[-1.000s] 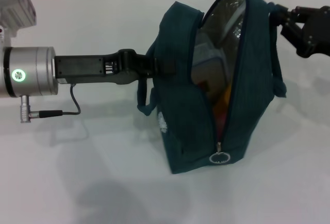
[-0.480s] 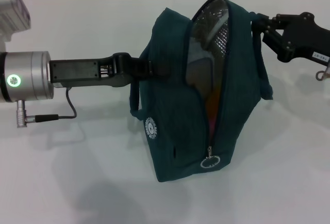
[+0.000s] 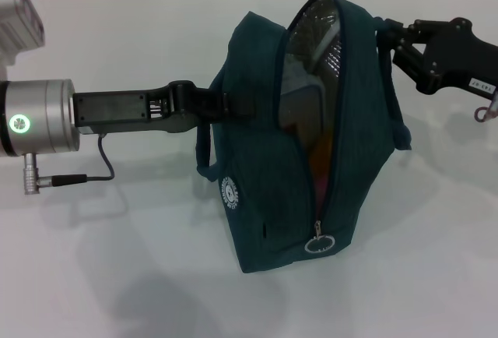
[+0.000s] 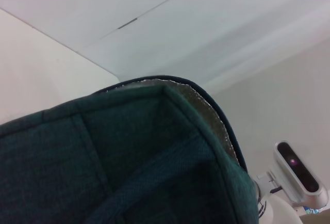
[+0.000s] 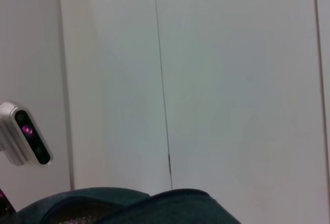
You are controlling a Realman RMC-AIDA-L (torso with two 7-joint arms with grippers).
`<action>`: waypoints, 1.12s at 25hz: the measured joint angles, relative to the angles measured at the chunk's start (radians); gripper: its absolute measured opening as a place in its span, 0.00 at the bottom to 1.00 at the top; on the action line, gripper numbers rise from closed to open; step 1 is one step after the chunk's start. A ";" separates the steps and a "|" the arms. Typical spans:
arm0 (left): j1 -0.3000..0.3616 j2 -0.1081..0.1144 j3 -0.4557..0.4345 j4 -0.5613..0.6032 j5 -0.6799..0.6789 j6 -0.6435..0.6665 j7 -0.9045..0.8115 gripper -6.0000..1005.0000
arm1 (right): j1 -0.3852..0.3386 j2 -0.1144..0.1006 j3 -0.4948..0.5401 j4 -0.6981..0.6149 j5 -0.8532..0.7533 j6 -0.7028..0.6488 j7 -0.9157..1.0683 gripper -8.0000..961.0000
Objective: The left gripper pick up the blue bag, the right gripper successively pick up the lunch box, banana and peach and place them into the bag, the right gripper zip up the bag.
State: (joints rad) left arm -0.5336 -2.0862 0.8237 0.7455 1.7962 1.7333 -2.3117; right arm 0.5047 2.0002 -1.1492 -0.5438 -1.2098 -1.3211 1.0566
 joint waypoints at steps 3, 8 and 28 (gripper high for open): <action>0.000 0.000 0.000 -0.001 0.000 -0.001 0.000 0.05 | 0.000 -0.001 -0.002 0.000 -0.001 0.002 0.000 0.18; 0.001 0.000 0.000 -0.002 0.000 -0.002 0.000 0.05 | -0.006 0.000 -0.003 0.001 -0.002 0.016 0.000 0.20; 0.027 0.001 -0.004 -0.001 -0.004 -0.011 0.000 0.05 | -0.131 0.000 0.062 -0.055 -0.057 -0.370 -0.115 0.88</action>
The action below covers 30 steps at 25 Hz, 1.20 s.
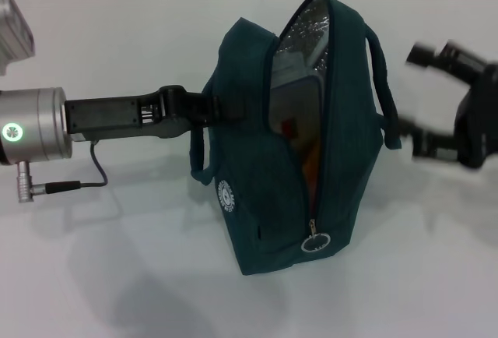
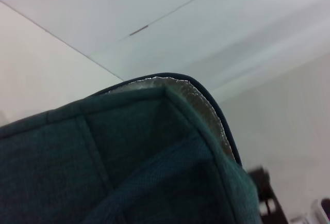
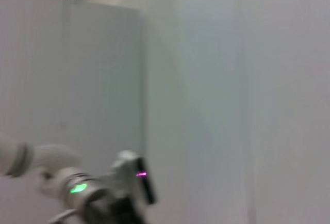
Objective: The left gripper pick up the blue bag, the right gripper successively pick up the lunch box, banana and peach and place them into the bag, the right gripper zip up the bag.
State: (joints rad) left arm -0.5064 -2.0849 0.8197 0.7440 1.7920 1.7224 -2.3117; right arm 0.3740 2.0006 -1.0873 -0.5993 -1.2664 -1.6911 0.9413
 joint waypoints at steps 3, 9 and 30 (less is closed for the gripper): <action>0.000 0.000 0.002 0.000 0.000 0.000 0.000 0.05 | 0.004 0.007 -0.008 -0.010 -0.092 -0.050 -0.001 0.91; 0.002 0.000 0.003 0.000 -0.002 -0.001 0.000 0.05 | 0.007 0.009 -0.147 -0.009 -0.176 -0.058 -0.015 0.93; 0.005 -0.001 0.002 0.000 -0.004 -0.001 0.000 0.05 | 0.003 0.010 -0.243 0.073 -0.258 0.075 -0.015 0.92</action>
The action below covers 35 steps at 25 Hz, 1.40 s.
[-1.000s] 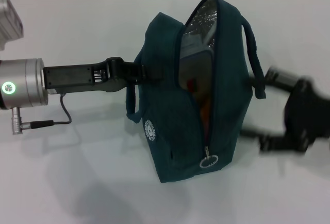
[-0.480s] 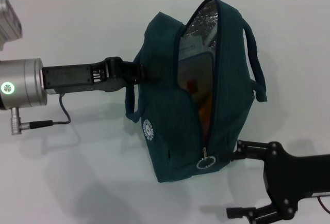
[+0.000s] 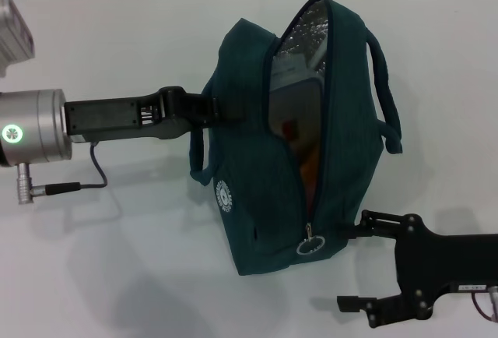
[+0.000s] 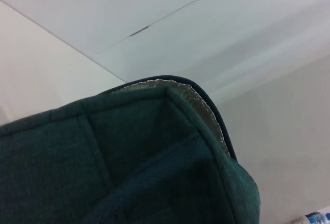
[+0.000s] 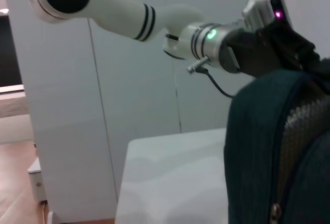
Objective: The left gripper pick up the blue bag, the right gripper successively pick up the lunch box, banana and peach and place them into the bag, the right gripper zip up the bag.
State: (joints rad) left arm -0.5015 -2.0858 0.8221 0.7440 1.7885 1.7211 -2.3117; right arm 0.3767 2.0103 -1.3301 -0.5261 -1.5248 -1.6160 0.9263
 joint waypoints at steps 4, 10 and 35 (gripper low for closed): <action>0.000 0.000 0.001 0.000 0.000 0.000 0.000 0.05 | 0.001 0.002 -0.005 0.012 0.003 0.022 -0.002 0.92; 0.000 0.000 0.003 0.000 0.000 0.000 0.000 0.05 | 0.010 0.003 -0.007 0.031 0.006 0.033 -0.003 0.92; 0.002 -0.002 0.003 0.000 0.000 0.006 0.000 0.05 | 0.047 0.013 -0.173 0.060 0.138 0.090 -0.018 0.92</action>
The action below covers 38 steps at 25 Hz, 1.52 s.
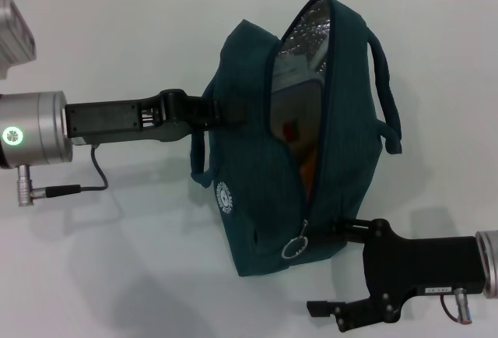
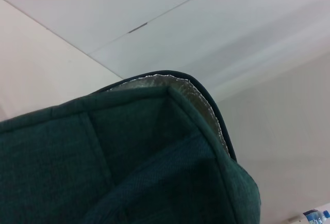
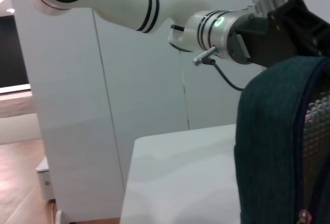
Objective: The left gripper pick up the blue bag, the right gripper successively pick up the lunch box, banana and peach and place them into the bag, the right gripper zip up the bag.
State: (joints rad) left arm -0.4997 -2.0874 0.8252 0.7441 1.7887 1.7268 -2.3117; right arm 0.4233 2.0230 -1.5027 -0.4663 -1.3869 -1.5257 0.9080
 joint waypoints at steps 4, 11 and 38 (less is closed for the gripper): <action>0.001 0.001 0.000 0.000 0.000 0.000 0.000 0.05 | -0.005 0.000 0.001 0.000 0.021 0.019 0.000 0.92; 0.001 0.001 0.002 0.000 0.000 0.001 0.000 0.05 | -0.006 0.000 -0.003 0.002 0.046 0.039 0.000 0.92; -0.001 0.003 0.001 0.000 0.000 -0.001 0.000 0.05 | 0.003 0.000 -0.056 -0.004 0.057 0.044 -0.009 0.88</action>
State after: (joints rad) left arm -0.5003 -2.0848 0.8261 0.7441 1.7886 1.7260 -2.3118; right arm 0.4265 2.0233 -1.5585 -0.4698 -1.3299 -1.4822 0.8994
